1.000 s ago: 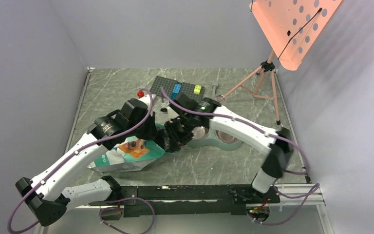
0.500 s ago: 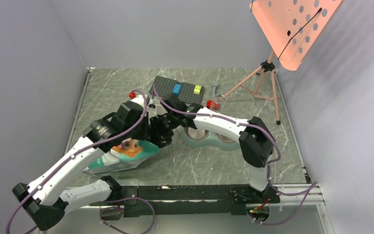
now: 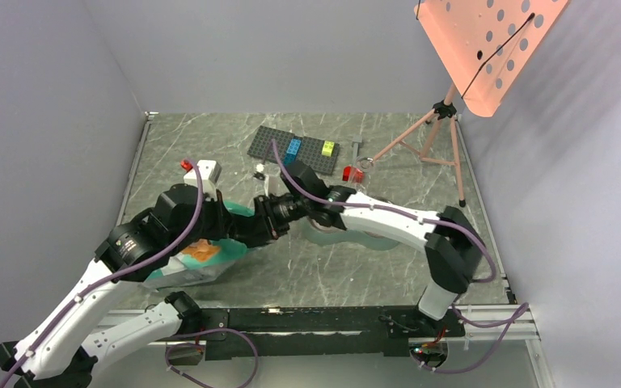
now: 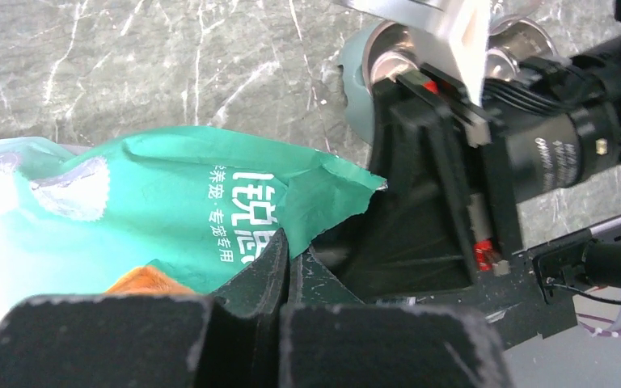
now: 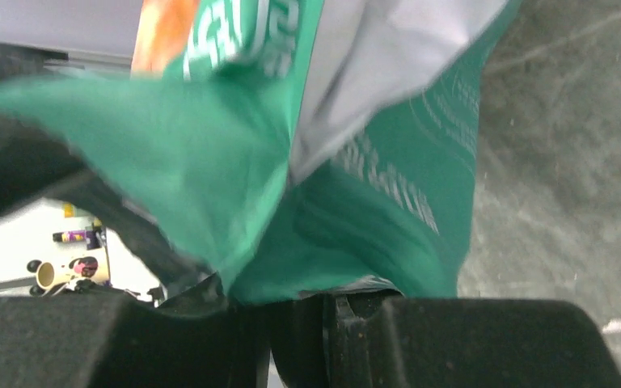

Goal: Serve the pet food

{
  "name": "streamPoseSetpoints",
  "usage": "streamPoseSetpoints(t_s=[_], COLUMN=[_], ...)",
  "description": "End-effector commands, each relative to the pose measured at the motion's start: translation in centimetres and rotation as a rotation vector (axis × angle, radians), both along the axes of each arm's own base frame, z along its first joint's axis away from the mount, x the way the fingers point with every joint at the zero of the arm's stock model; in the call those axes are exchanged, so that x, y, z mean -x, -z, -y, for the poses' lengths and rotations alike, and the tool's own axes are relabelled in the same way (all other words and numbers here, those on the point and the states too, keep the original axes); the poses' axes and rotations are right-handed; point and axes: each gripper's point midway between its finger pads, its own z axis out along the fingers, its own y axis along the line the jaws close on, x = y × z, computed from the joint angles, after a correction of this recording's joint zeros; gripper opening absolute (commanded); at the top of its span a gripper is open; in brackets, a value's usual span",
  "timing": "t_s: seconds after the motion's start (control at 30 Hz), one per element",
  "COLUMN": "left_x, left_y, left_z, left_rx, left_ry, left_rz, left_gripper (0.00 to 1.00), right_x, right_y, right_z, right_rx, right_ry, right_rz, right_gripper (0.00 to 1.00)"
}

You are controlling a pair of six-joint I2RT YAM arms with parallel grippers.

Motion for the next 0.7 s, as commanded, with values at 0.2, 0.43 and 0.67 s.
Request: streamPoseSetpoints(t_s=[0.2,0.43,0.67], left_x=[-1.2,-1.6,-2.6], left_y=[-6.0,-5.6,-4.8], left_z=[0.6,1.9,2.6], left_rx=[0.114,0.134,0.156], left_ry=[-0.014,0.006,-0.042], left_rz=[0.170,0.134,0.106], left_gripper=[0.00,0.00,0.00], right_x=[-2.0,-3.2,-2.2], right_y=[-3.3,-3.5,-4.8], right_z=[5.2,6.2,12.1], right_rx=[-0.010,0.039,-0.015], right_ry=[0.106,0.044,0.087], right_rz=[0.092,0.080,0.043], right_gripper=[0.00,0.00,0.00])
